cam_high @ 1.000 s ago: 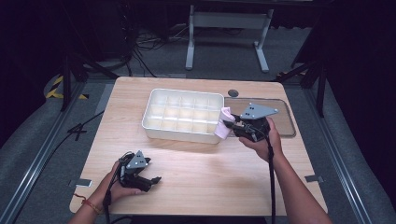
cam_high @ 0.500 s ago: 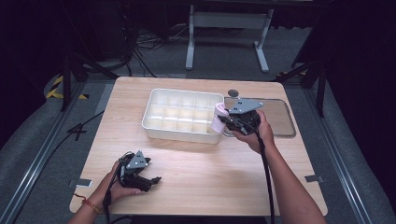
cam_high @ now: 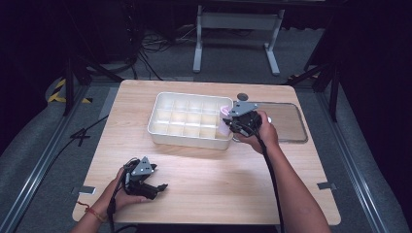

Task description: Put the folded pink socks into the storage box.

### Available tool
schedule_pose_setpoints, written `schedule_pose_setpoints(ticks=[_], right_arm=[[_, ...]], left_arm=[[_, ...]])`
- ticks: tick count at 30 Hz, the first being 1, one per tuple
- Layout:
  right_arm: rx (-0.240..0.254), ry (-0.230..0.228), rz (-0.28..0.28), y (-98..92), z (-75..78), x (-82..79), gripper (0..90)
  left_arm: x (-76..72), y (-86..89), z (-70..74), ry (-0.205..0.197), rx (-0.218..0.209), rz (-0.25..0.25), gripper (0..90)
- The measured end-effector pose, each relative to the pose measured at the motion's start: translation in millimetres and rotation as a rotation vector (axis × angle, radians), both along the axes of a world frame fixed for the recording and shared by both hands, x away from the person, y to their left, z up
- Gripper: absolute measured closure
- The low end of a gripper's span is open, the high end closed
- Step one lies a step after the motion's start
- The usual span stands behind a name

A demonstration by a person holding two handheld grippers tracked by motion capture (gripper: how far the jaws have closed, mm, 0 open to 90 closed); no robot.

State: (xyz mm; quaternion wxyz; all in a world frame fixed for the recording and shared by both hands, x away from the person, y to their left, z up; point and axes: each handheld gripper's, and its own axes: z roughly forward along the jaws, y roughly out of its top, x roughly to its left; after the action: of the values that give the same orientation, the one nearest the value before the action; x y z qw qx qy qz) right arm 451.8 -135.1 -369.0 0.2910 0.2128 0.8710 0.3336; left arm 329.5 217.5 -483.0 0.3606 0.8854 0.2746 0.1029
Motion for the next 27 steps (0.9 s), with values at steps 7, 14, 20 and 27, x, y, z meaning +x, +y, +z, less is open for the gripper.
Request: schedule_pose_setpoints(ticks=[7, 14, 20, 27], right_arm=[[-0.063, -0.014, 0.002, 8.0, -4.2, 2.5, 70.0], [-0.085, -0.005, 0.002, 11.4, -8.8, 4.7, 70.0], [-0.089, 0.024, 0.009, 11.6, -17.0, 6.7, 69.9], [-0.078, 0.071, 0.017, 10.4, -24.1, 10.1, 69.9]], left_arm=[[0.0, 0.0, 0.0, 0.0, 0.0, 0.0, 16.3], [0.0, 0.0, 0.0, 0.0, 0.0, 0.0, 16.3], [0.0, 0.0, 0.0, 0.0, 0.0, 0.0, 16.3], [0.0, 0.0, 0.0, 0.0, 0.0, 0.0, 16.4]])
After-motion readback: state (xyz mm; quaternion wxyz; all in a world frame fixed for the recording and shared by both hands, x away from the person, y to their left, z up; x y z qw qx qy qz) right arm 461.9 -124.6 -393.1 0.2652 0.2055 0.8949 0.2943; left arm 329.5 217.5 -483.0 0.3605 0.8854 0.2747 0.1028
